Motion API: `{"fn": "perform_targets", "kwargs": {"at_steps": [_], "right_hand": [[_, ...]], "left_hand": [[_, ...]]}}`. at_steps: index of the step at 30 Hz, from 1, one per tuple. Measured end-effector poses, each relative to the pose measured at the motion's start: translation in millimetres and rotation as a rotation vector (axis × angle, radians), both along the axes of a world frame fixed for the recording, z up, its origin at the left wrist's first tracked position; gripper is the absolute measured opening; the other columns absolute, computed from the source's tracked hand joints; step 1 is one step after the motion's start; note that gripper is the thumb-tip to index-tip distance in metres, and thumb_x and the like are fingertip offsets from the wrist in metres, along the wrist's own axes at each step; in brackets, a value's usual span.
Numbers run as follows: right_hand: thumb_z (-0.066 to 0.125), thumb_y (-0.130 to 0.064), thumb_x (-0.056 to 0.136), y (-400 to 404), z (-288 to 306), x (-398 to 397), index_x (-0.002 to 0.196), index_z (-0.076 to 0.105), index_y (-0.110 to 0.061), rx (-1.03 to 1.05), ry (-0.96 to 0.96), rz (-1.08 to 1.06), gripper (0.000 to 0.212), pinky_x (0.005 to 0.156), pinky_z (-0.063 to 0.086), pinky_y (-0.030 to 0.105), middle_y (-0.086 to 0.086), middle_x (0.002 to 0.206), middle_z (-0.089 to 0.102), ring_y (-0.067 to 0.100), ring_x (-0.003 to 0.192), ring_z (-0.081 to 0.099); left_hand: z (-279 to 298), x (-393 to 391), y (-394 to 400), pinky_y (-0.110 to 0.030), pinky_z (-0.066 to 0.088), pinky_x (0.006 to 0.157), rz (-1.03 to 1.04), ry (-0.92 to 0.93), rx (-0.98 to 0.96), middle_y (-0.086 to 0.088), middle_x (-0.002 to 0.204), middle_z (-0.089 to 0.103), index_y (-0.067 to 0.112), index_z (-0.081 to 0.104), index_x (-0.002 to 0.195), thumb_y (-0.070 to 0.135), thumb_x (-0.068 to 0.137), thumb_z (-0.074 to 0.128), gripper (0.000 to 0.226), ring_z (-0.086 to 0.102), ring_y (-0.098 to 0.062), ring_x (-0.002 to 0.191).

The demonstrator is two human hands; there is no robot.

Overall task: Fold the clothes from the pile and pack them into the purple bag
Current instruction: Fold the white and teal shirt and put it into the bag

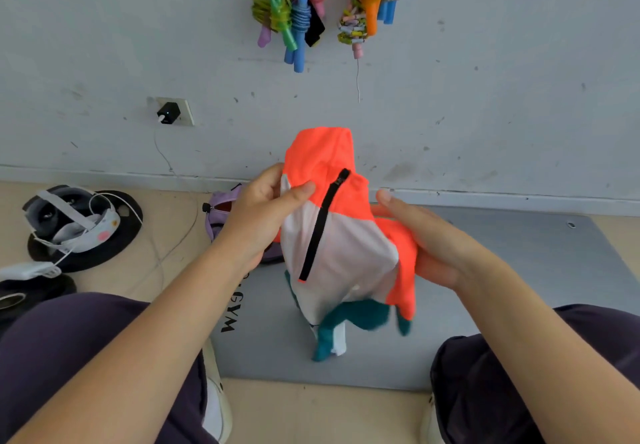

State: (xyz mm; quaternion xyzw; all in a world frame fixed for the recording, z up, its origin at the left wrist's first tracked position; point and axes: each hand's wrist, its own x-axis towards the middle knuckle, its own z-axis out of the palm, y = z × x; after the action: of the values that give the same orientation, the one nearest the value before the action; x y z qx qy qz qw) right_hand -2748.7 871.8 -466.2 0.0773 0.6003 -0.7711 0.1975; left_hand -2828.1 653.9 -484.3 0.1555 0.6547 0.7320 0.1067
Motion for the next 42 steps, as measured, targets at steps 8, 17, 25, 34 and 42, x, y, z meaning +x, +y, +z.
{"fn": "perform_targets", "kwargs": {"at_steps": [8,17,25,34,42], "right_hand": [[0.075,-0.011,0.067,2.4,-1.8,-3.7,0.131,0.055,-0.013,-0.095,0.092,-0.272,0.067,0.069,0.057,0.028,0.008,0.103,0.073,0.019,0.086,0.072],[0.067,-0.007,0.075,21.7,2.3,-6.5,0.129,0.056,-0.019,-0.011,0.309,-0.266,0.057,0.072,0.055,0.026,0.002,0.087,0.073,0.017,0.083,0.069],[0.064,0.002,0.088,38.8,-0.9,-7.0,0.109,0.067,-0.011,0.402,0.369,-0.320,0.025,0.073,0.056,0.025,0.008,0.090,0.076,0.016,0.078,0.069],[0.052,-0.018,0.098,38.2,-13.8,-10.6,0.102,0.068,-0.010,0.819,0.340,-0.240,0.018,0.086,0.050,0.046,0.016,0.098,0.070,0.026,0.084,0.060],[0.063,-0.062,0.080,28.9,0.5,2.7,0.089,0.070,-0.024,0.634,0.214,0.152,0.040,0.065,0.049,0.023,-0.007,0.078,0.068,0.009,0.072,0.061]], "left_hand": [[4.1,4.1,-1.1,-0.039,0.050,0.100,-0.007,-0.005,-0.118,0.003,0.109,0.075,0.028,0.073,0.103,0.047,0.067,0.079,0.041,0.068,-0.016,0.107],[-3.2,1.8,-11.7,-0.018,0.055,0.072,-0.368,-0.217,-0.242,0.003,0.108,0.075,0.026,0.074,0.105,0.028,0.073,0.081,0.033,0.071,-0.012,0.100],[-4.4,-14.3,-27.1,-0.021,0.051,0.059,-0.190,0.086,-0.670,0.009,0.066,0.069,0.023,0.071,0.076,0.038,0.078,0.079,0.018,0.062,-0.006,0.061],[-5.1,-4.1,-18.3,-0.036,0.045,0.075,-0.083,0.103,-0.512,-0.007,0.081,0.067,0.007,0.070,0.082,0.067,0.058,0.074,0.065,0.060,-0.015,0.073],[-0.2,-7.6,-24.8,-0.035,0.046,0.077,-0.123,0.040,-0.556,-0.001,0.083,0.069,0.006,0.070,0.090,0.077,0.062,0.063,0.077,0.060,-0.012,0.075]]}}
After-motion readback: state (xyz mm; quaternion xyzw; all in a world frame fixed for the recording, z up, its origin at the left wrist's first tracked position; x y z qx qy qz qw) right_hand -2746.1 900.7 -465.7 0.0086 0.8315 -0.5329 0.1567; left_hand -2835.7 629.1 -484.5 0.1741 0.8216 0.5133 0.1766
